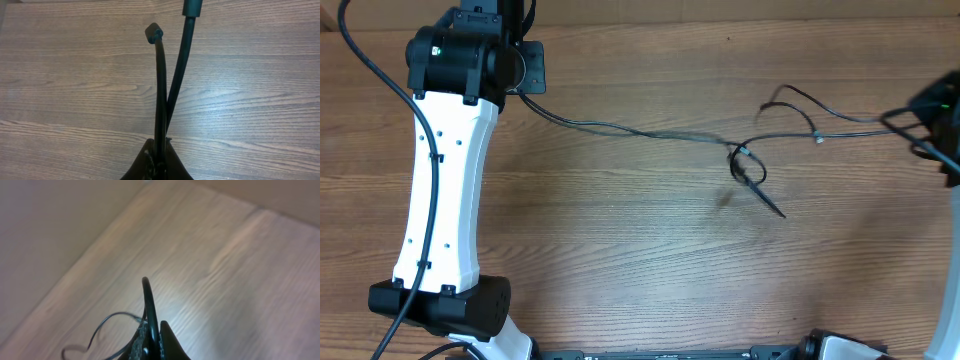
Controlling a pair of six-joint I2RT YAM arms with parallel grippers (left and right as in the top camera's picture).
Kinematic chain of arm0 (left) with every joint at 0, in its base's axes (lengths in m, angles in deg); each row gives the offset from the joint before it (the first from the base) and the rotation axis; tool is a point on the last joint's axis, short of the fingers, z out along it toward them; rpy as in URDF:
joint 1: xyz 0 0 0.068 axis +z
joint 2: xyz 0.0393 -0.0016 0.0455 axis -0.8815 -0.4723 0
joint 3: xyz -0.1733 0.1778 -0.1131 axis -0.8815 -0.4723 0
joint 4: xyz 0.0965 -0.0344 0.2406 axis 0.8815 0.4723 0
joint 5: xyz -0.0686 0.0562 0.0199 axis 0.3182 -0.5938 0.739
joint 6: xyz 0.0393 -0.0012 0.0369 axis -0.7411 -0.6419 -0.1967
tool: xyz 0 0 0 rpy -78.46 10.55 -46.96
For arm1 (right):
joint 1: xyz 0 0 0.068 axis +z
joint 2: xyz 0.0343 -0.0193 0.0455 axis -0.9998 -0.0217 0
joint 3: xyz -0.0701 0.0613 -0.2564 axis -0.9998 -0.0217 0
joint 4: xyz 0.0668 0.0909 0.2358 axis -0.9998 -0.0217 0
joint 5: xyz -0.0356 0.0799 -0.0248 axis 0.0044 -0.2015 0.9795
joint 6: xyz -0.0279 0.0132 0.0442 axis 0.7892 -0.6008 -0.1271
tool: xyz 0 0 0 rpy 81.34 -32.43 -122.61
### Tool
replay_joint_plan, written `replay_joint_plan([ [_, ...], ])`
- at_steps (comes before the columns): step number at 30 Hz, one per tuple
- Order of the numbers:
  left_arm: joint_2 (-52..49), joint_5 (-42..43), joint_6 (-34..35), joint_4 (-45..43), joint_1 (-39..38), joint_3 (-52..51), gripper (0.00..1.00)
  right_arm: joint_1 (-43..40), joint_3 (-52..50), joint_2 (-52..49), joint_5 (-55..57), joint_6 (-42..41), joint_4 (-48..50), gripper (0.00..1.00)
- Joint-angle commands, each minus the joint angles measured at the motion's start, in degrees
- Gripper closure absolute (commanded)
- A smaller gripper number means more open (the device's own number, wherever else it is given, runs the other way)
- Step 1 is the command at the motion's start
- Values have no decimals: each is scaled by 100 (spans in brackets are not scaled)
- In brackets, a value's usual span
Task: Untangle cables
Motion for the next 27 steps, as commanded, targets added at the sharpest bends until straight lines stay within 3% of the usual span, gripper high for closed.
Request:
replay_joint_plan([
  [1, -52, -232, -92, -7, 7, -24, 96, -566, 125, -321, 146, 658, 111, 96],
  [15, -52, -396, -92, -7, 7, -24, 96, -1051, 48, -2693, 9, 1172, 341, 96],
  [27, -52, -400, -90, -9, 7, -24, 96, -1049, 55, -2765, -142, 1172, 365, 96],
])
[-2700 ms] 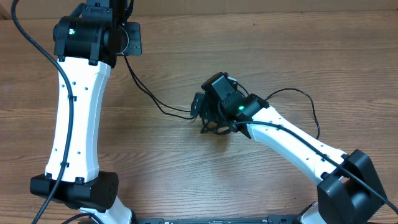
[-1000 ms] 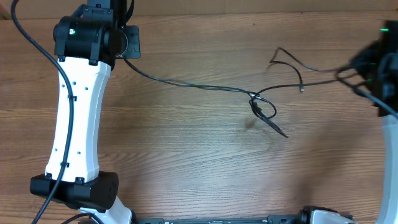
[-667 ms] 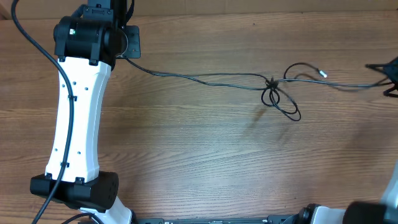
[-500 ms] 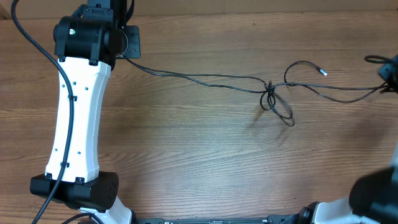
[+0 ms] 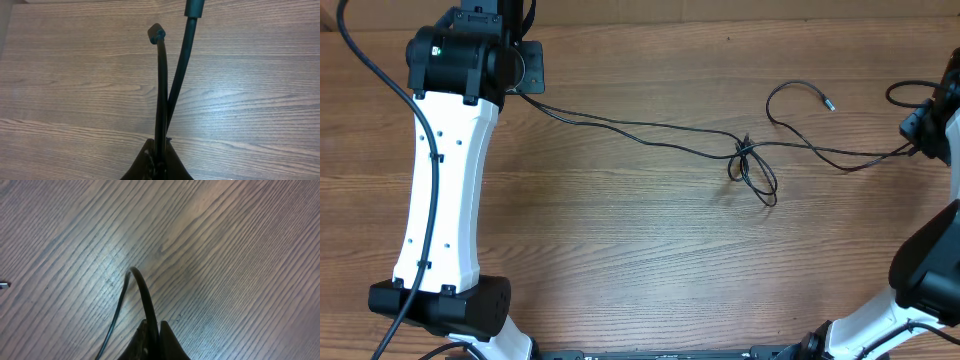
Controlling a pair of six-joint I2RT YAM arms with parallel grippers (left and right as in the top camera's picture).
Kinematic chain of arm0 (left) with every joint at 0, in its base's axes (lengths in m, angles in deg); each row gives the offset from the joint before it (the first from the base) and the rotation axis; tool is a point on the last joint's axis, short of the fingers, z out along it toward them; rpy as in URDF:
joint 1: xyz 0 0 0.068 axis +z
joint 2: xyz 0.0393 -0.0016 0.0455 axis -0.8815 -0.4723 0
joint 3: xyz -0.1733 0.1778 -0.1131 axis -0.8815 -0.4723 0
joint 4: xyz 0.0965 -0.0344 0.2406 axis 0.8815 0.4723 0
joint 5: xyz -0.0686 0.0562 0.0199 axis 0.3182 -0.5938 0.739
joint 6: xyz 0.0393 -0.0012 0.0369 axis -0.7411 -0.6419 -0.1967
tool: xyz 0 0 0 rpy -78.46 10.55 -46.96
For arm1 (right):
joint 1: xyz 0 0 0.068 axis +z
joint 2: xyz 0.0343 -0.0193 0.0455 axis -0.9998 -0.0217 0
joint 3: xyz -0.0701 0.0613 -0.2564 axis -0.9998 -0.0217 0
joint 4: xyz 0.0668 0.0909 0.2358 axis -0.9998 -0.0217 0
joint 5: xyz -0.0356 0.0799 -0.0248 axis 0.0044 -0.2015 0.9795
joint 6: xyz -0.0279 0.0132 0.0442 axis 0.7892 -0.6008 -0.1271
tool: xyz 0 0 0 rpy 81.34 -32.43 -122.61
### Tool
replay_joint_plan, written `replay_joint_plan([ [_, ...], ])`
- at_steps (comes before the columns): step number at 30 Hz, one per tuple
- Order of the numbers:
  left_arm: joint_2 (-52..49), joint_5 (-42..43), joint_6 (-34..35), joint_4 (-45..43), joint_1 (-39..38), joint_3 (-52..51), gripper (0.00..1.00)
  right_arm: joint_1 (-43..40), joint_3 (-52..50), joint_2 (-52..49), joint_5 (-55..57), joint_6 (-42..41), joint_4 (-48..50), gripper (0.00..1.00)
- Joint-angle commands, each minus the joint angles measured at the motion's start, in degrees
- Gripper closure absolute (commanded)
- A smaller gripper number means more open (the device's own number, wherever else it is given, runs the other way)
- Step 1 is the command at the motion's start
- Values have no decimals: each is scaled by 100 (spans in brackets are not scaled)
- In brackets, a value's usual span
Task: Untangle cables
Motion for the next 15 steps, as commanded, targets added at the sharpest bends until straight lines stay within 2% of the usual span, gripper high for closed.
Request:
replay_joint_plan([
  [1, -52, -293, -90, -13, 11, -24, 96, -59, 57, 116, -31, 46, 48, 96],
  [10, -52, -413, -92, -11, 11, -24, 96, -55, 57, 116, -66, 46, 42, 96],
  [15, -52, -1460, -90, 96, 17, -24, 96, -90, 57, 116, 151, 46, 37, 96],
])
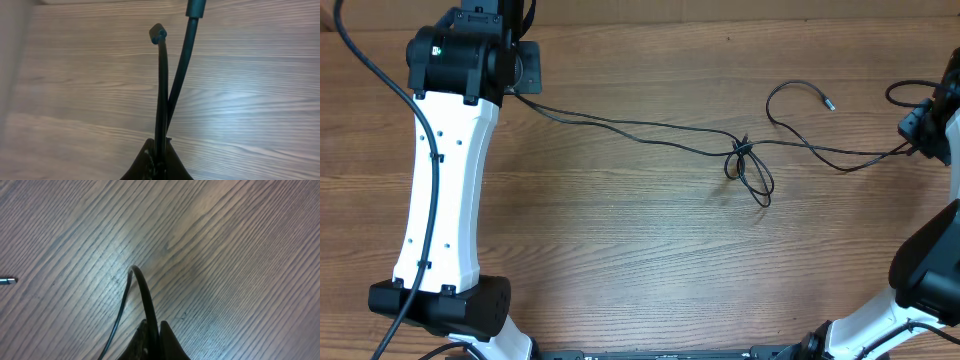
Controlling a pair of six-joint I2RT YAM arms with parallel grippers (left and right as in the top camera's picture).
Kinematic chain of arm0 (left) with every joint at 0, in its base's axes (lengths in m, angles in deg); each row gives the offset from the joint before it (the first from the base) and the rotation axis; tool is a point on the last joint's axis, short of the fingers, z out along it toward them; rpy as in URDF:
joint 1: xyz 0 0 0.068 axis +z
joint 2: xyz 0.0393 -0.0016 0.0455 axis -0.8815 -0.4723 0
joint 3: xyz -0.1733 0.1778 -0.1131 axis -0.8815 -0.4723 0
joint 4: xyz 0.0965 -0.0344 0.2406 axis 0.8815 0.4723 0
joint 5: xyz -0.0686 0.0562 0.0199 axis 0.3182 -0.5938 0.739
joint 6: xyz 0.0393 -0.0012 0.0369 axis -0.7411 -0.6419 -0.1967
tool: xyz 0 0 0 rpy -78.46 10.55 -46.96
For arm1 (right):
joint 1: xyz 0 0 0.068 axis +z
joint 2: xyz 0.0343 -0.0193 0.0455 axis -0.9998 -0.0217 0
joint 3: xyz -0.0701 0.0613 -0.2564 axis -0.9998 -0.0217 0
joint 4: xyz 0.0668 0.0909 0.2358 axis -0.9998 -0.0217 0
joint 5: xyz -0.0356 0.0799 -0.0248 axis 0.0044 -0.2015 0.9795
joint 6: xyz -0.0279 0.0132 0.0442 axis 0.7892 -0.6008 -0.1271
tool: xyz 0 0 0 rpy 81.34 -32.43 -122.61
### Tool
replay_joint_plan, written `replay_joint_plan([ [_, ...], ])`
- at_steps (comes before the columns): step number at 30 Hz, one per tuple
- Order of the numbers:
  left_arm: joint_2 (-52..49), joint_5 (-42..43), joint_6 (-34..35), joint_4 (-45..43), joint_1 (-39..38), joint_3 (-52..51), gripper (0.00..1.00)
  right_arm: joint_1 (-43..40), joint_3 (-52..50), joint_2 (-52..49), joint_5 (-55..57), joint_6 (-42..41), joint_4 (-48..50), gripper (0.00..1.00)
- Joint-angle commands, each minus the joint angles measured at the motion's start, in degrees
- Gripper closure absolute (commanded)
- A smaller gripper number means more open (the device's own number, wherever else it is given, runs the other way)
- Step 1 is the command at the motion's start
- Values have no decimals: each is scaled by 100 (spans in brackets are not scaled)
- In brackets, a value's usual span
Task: Untangle cables
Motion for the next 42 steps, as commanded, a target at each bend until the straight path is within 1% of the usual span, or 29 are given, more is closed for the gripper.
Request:
replay_joint_plan([
  [1, -52, -1161, -87, 81, 39, -24, 96, -125, 57, 114, 389, 39, 55, 96],
  [3, -52, -1246, -85, 125, 98, -24, 96, -199, 48, 109, 396, 39, 94, 96],
  [5, -52, -1145, -66, 136, 175, -24, 96, -282, 4, 109, 341, 42, 146, 96],
  [9, -52, -636, -63, 107, 280, -24, 96, -380, -223, 107, -20, 44, 334, 96],
  [12, -52, -385, -63, 57, 293, -24, 96, -378, -739, 107, -37, 44, 765, 96],
  [17, -52, -348, -63, 7, 295, -24, 96, -372, -1572, 107, -297, 42, 1453, 96],
  [23, -52, -348, -63, 4, 297, -24, 96, -372, -1674, 107, -337, 42, 1528, 96],
  [24, -52, -345, -63, 4, 297, -24, 96, -372, -1674, 107, -339, 39, 1517, 92],
  [25, -52, -343, -63, 7, 297, -24, 96, -369, -1674, 107, -343, 39, 1515, 83],
  [26, -52, -343, -61, 4, 297, -24, 96, -372, -1674, 107, -382, 42, 1517, 68],
  [27, -52, -343, -63, 4, 297, -24, 96, -372, -1674, 107, -415, 42, 1519, 40],
  [29, -52, -341, -61, 0, 297, -24, 96, -372, -1674, 107, -420, 42, 1510, 1],
  [31, -52, -328, -61, -7, 297, -24, 96, -365, -1655, 111, -446, 17, 1471, 0],
  [37, -52, -72, -63, -66, 299, -24, 96, -179, -1285, 282, -717, -155, 1056, 0],
  [39, -52, -63, -66, -85, 299, -24, 96, -35, -1163, 483, -1012, -153, 944, 0],
  [42, -52, -63, -63, -103, 299, -24, 96, 284, -1117, 859, -2063, 120, 903, 0],
])
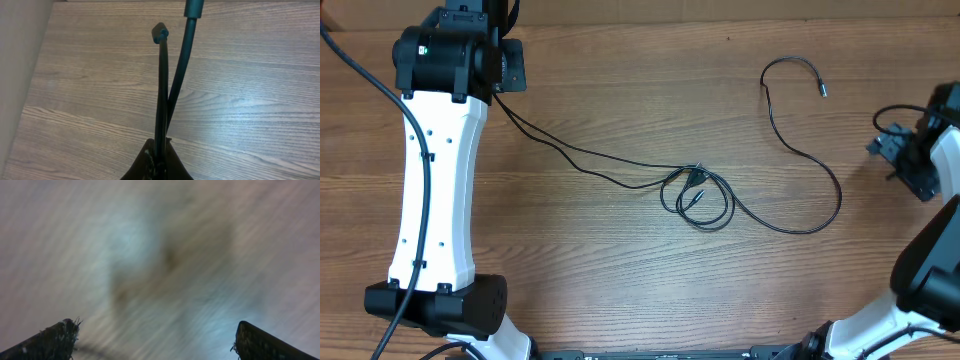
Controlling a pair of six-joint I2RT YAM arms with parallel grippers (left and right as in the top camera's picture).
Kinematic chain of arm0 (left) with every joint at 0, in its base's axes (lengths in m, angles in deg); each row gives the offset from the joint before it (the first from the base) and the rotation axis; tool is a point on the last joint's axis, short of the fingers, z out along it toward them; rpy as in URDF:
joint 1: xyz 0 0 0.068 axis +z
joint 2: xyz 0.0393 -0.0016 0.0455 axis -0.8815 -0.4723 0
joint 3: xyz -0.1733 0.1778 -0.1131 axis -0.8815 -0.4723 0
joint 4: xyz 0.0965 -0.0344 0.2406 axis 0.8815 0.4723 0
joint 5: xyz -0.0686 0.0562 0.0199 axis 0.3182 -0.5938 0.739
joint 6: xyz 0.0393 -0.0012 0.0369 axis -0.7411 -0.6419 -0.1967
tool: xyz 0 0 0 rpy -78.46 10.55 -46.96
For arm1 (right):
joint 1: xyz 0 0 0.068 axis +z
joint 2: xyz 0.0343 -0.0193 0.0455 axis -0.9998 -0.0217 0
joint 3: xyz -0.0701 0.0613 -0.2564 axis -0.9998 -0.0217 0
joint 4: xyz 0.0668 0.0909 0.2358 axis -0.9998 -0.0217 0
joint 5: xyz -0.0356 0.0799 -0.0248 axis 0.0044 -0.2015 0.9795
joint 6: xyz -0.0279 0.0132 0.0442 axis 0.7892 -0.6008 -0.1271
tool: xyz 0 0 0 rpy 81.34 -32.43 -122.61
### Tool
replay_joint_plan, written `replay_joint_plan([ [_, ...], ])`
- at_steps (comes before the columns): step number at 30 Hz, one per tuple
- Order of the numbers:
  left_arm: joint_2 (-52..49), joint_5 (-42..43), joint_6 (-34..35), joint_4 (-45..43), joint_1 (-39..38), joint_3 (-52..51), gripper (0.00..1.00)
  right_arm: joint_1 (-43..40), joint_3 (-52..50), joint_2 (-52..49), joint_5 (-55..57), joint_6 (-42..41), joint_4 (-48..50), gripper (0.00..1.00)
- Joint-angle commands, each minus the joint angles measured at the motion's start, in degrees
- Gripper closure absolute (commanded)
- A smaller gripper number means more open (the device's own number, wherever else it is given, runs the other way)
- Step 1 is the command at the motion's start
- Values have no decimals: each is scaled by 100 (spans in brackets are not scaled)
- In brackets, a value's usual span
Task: Untangle cables
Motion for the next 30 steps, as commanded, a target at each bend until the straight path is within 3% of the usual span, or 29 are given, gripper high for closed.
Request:
replay_joint_plan([
  [1, -52, 55, -63, -50, 57, -20, 96, 490, 286, 754, -1563, 452, 0, 0],
  [5, -52, 70, -63, -50, 57, -20, 96, 1274, 273, 866, -3119, 2079, -63, 0],
  [9, -52, 120, -66, -48, 57, -20, 96, 2249, 107, 796, -2924, 3309, -129, 0],
  [12, -52, 219, -66, -50, 57, -20, 96, 3051, 70, 695, -2138, 3956, -221, 0],
  [18, -52, 219, -66, -52, 57, -22, 96, 3974, 63, 223, -1062, 4610, -365, 0],
  [22, -52, 216, -68, -57, 57, -22, 96, 4140, 59, -208, -1045, 5193, -369, 0],
  [30, -52, 216, -66, -72, 57, -22, 96, 4162, 22, -1038, -1209, 5235, -358, 0],
])
